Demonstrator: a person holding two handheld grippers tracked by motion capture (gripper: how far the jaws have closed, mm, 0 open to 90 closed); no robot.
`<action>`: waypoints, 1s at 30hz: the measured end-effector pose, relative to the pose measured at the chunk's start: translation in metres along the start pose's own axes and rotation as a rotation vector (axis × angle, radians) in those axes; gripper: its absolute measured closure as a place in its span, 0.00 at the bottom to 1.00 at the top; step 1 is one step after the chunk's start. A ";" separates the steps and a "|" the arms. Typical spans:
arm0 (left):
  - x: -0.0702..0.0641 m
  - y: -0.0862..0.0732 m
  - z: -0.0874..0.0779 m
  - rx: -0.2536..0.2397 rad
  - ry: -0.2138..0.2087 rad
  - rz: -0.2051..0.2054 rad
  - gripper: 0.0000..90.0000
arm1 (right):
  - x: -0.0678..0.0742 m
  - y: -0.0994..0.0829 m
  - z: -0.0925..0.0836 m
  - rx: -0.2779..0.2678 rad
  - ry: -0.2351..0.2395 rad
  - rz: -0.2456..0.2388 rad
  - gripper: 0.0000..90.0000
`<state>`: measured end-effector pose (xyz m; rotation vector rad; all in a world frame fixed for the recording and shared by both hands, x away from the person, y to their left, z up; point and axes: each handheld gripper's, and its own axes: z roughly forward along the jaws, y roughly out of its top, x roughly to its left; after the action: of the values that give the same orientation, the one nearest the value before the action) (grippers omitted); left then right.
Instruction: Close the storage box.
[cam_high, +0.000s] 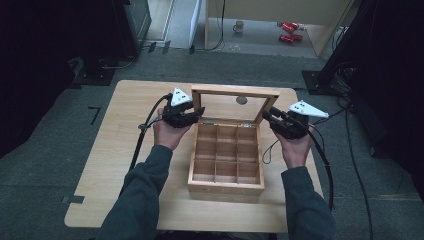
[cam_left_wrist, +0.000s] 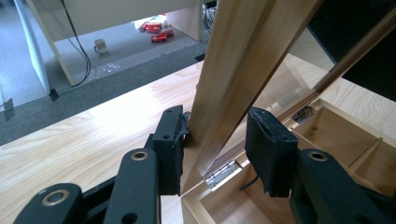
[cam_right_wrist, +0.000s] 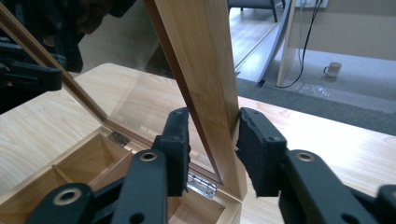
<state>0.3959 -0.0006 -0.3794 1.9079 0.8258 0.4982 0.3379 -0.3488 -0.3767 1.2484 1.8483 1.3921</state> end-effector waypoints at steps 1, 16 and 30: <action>0.000 0.000 0.000 0.000 0.001 0.000 0.65 | 0.000 0.000 -0.002 -0.005 0.001 -0.001 0.75; 0.000 -0.005 -0.018 -0.041 -0.025 -0.018 0.68 | 0.006 -0.002 -0.013 -0.012 -0.022 -0.038 0.84; -0.009 -0.012 -0.032 -0.050 0.006 -0.014 0.78 | 0.013 -0.006 -0.025 -0.024 -0.029 -0.070 0.87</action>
<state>0.3653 0.0164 -0.3755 1.8545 0.8230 0.5111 0.3100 -0.3495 -0.3717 1.1739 1.8325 1.3485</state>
